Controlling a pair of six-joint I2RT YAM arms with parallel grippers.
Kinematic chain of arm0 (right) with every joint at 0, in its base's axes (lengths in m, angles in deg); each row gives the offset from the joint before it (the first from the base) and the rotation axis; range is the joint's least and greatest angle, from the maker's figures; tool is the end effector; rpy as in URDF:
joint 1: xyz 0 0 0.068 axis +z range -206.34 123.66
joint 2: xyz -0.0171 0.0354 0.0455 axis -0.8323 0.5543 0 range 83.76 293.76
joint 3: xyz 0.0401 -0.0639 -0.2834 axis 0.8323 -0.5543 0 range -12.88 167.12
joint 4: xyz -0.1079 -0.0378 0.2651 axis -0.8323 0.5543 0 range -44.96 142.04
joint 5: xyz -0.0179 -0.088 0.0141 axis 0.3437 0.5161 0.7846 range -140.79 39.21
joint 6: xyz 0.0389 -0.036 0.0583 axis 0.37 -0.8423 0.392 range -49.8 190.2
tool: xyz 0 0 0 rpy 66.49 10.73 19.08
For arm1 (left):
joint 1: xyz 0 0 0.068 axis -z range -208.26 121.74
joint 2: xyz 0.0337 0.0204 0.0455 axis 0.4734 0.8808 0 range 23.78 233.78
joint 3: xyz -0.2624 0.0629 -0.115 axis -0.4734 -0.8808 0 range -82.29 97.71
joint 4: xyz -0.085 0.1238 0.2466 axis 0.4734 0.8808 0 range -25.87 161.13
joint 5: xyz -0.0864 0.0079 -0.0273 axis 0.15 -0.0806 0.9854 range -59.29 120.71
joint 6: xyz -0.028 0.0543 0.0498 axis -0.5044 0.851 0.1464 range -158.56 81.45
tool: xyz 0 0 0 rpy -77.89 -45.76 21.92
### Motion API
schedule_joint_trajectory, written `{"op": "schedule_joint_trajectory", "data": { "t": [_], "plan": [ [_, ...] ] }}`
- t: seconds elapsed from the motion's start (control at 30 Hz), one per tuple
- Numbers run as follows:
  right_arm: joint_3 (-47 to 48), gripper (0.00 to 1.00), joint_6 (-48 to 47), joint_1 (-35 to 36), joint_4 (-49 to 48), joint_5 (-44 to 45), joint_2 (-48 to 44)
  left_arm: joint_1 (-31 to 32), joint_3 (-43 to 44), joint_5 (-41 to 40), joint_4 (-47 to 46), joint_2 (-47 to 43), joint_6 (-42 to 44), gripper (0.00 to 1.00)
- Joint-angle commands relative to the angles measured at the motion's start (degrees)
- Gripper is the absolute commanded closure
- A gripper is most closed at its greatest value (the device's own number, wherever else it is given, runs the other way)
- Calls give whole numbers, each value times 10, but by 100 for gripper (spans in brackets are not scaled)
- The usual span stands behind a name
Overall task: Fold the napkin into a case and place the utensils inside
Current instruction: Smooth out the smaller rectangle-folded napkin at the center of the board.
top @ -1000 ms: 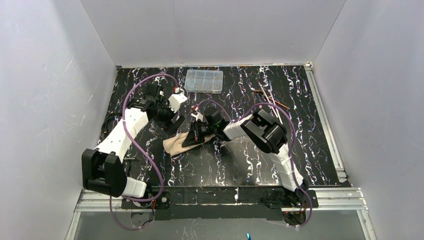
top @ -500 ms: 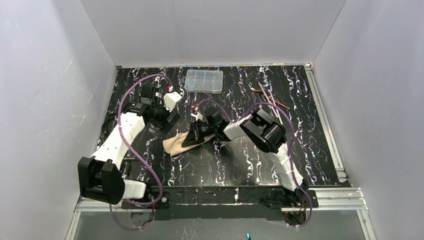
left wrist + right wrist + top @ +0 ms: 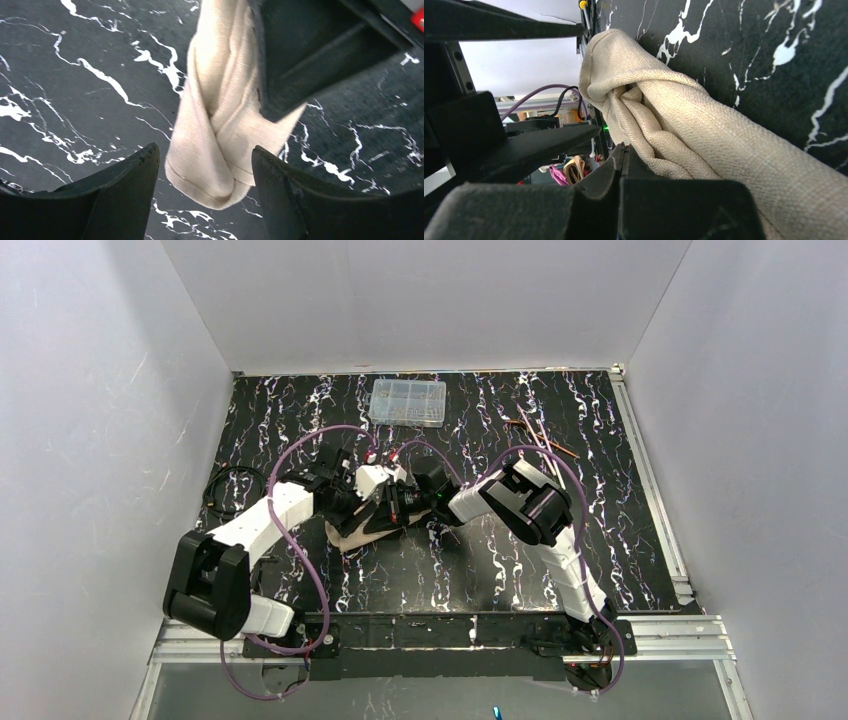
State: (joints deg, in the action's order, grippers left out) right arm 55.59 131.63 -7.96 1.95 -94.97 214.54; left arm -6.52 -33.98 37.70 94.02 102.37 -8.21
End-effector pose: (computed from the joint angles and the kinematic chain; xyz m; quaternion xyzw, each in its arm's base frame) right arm 0.2983 0.4067 0.0744 -0.1305 0.7753 0.6153 0.0577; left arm 0.2762 -0.1190 0.1842 0.4375 0.8597 -0.0394 0.2606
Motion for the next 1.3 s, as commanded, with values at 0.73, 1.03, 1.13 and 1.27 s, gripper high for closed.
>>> {"op": "schedule_joint_trajectory", "data": {
  "t": [0.73, 1.03, 1.13, 1.27],
  "plan": [
    [20, 99, 24, -4, -15, -1, 13, 8, 18, 1, -15, 59, -29, 100],
    [46, 99, -28, 2, 103, 30, 23, 8, 43, 13, 1, 32, -39, 100],
    [47, 99, -32, 2, 126, 40, 27, 9, 50, 28, 13, 22, -45, 100],
    [53, 99, -38, 2, 156, 55, 29, 12, 39, 36, 12, 20, -35, 100]
  ]
}}
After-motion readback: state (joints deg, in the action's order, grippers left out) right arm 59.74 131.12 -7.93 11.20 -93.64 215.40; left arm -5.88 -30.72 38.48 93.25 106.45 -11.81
